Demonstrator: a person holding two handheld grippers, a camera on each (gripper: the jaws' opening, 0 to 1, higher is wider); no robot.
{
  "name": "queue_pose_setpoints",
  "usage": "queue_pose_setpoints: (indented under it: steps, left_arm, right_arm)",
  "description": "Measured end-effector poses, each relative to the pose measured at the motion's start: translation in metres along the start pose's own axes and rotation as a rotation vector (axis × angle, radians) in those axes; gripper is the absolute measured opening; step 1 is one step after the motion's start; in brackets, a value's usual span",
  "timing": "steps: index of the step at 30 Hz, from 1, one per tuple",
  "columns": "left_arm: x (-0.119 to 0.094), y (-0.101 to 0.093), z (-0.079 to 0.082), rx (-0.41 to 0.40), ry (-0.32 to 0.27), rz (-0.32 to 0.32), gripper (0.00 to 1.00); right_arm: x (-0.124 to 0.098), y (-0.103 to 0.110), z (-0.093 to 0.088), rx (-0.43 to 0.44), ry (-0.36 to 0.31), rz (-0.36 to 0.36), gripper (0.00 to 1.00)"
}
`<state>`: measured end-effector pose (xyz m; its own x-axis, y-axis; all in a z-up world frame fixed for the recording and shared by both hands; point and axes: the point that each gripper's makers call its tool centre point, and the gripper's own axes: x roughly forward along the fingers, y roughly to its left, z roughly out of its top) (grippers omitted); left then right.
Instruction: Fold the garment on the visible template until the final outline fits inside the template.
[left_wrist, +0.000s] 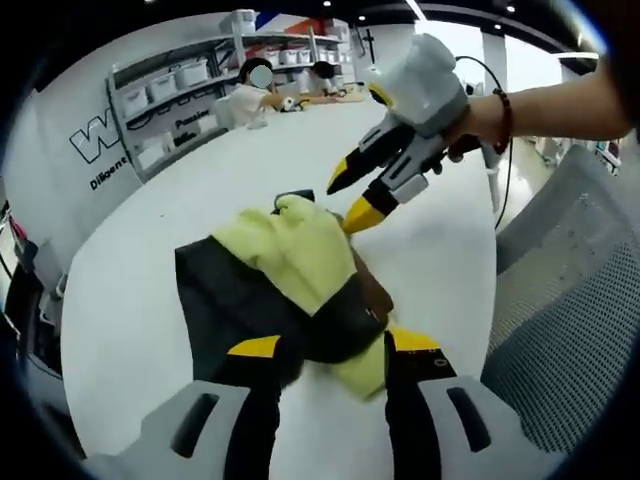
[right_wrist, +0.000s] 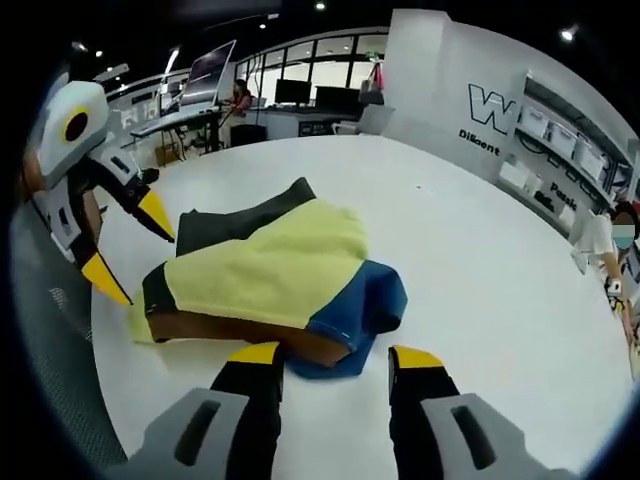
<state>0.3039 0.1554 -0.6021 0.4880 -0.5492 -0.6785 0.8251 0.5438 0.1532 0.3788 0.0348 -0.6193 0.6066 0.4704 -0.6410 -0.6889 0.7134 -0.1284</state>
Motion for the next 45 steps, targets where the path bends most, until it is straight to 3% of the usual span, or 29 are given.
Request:
queue_pose_setpoints:
  steps: [6, 13, 15, 19, 24, 32, 39, 45]
  left_arm:
    - [0.011, -0.002, -0.005, 0.028, 0.017, -0.006, 0.35]
    - [0.017, -0.001, -0.008, -0.026, 0.021, -0.015, 0.28]
    - [0.015, 0.001, -0.006, -0.040, 0.014, -0.017, 0.23]
    - [0.013, 0.005, -0.003, -0.169, -0.018, -0.038, 0.15]
    - [0.010, 0.007, -0.002, -0.186, -0.031, -0.032, 0.07]
    - [0.002, 0.005, 0.008, -0.199, -0.066, -0.038, 0.05]
    - [-0.023, 0.012, 0.021, -0.192, -0.102, -0.042, 0.04]
    - [-0.048, 0.022, 0.030, -0.196, -0.115, -0.018, 0.04]
  right_arm:
    - [0.004, 0.003, -0.002, 0.025, -0.016, 0.011, 0.27]
    - [0.008, 0.006, -0.003, 0.085, -0.045, 0.014, 0.15]
    - [0.007, 0.007, -0.003, 0.098, -0.052, 0.026, 0.07]
    - [0.005, 0.003, -0.002, 0.100, -0.053, 0.021, 0.01]
    - [-0.002, 0.001, 0.001, 0.108, -0.059, 0.007, 0.00]
    - [-0.016, 0.003, 0.008, 0.099, -0.073, 0.001, 0.00]
    - [-0.037, 0.010, 0.022, 0.050, -0.094, 0.005, 0.00]
    - [-0.059, 0.018, 0.043, 0.060, -0.157, 0.022, 0.00]
